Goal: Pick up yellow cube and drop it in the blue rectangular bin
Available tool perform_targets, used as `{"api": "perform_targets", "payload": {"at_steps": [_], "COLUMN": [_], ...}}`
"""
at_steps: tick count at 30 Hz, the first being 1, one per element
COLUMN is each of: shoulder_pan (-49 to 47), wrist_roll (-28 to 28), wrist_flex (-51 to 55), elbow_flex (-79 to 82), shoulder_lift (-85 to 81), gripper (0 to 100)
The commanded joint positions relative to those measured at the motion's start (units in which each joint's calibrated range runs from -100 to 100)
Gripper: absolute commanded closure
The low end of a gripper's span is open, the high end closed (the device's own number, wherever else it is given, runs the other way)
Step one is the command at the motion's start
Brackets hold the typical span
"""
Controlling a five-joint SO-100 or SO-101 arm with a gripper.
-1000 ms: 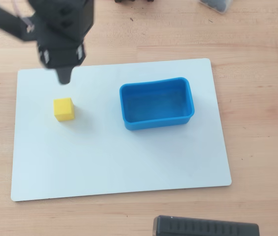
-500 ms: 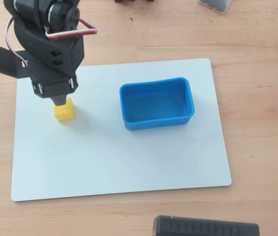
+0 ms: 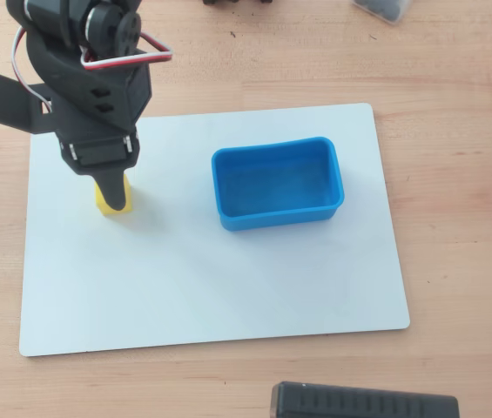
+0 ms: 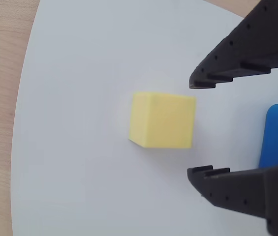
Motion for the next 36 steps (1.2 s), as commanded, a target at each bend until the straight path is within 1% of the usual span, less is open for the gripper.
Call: {"api": "perform_targets", "payload": {"at_steps": [1,10,21,23,25,26,27,31,36], "shoulder_pan": [1.8,2.4,1.6,1.2,0.9,0.7,0.6,0.6,-1.3], "wrist_roll": [-0.5,-0.4,-0.5,-0.4,-0.5,-0.5,-0.5,-1.4,-4.2], "wrist_flex": [2.5,1.6,-2.6,-2.6,-2.6,-2.6,-2.5,-0.8,7.2], "elbow_flex": [-8.7,-9.1,-10.1,-11.1,-11.9,-12.4,-12.7,-15.2,-22.7], "shoulder_lift": [-0.1,3.4,9.2,10.3,10.6,10.7,10.7,10.7,7.8], "gripper": [78,77,78,81,93,97,99,100,100]}}
